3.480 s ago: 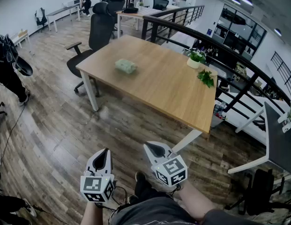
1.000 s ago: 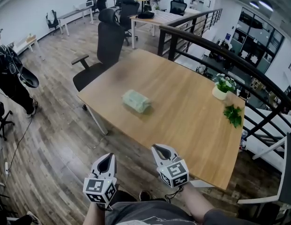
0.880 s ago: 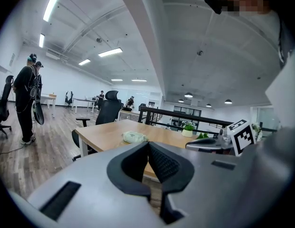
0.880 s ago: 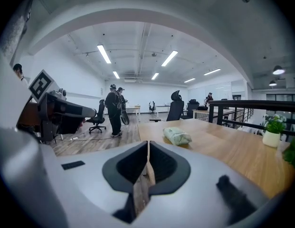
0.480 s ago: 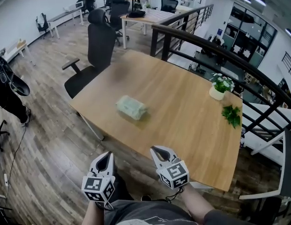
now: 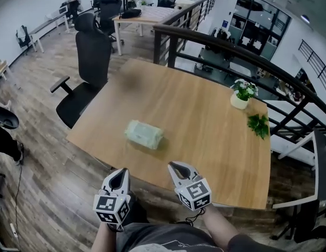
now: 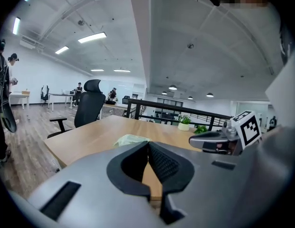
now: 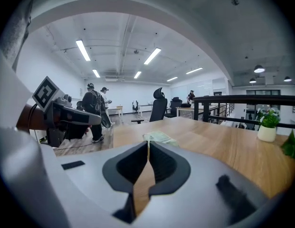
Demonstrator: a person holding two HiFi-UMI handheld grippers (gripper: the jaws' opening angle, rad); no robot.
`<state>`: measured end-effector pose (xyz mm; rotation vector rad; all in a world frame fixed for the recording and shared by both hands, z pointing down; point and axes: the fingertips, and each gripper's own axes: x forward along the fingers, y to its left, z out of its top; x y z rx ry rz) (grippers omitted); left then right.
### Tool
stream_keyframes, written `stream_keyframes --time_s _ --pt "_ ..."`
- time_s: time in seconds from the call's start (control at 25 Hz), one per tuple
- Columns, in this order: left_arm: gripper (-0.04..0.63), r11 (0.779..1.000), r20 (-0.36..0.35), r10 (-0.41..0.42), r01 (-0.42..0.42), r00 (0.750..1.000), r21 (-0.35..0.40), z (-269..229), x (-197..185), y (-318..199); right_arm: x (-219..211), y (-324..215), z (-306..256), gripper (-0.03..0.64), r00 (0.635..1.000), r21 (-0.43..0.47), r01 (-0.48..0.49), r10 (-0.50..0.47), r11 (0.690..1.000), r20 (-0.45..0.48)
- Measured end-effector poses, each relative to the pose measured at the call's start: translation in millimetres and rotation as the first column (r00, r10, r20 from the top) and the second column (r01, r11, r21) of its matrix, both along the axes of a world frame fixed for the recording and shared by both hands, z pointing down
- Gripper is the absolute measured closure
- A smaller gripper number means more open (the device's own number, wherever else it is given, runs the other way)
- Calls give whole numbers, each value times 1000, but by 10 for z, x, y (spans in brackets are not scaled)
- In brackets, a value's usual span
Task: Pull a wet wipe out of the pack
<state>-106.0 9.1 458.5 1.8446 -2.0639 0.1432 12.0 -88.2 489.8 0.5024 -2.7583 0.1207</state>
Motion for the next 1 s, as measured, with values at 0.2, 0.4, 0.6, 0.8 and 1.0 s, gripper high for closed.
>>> stream_keyframes --time_s 0.2,0.4,0.6,0.8,1.0 --pt "581 995 0 91 -91 996 -30 64 -354 -361 -274 -221 71 592 997 -3 -72 72 997 -27" --pt "581 978 -49 199 -202 979 -56 164 -651 -709 -525 -469 109 592 984 6 -166 166 986 -58" --pt "581 942 -9 320 -319 947 -107 275 -880 -1008 -744 -633 119 592 963 17 -257 258 966 -81" --pt "581 892 24 434 -425 901 -155 421 -1074 -1288 -990 -795 192 591 939 35 -325 327 945 -110" --pt "581 843 51 526 -512 849 -163 540 -1155 -1521 -1209 -886 308 591 923 40 -350 352 936 -158"
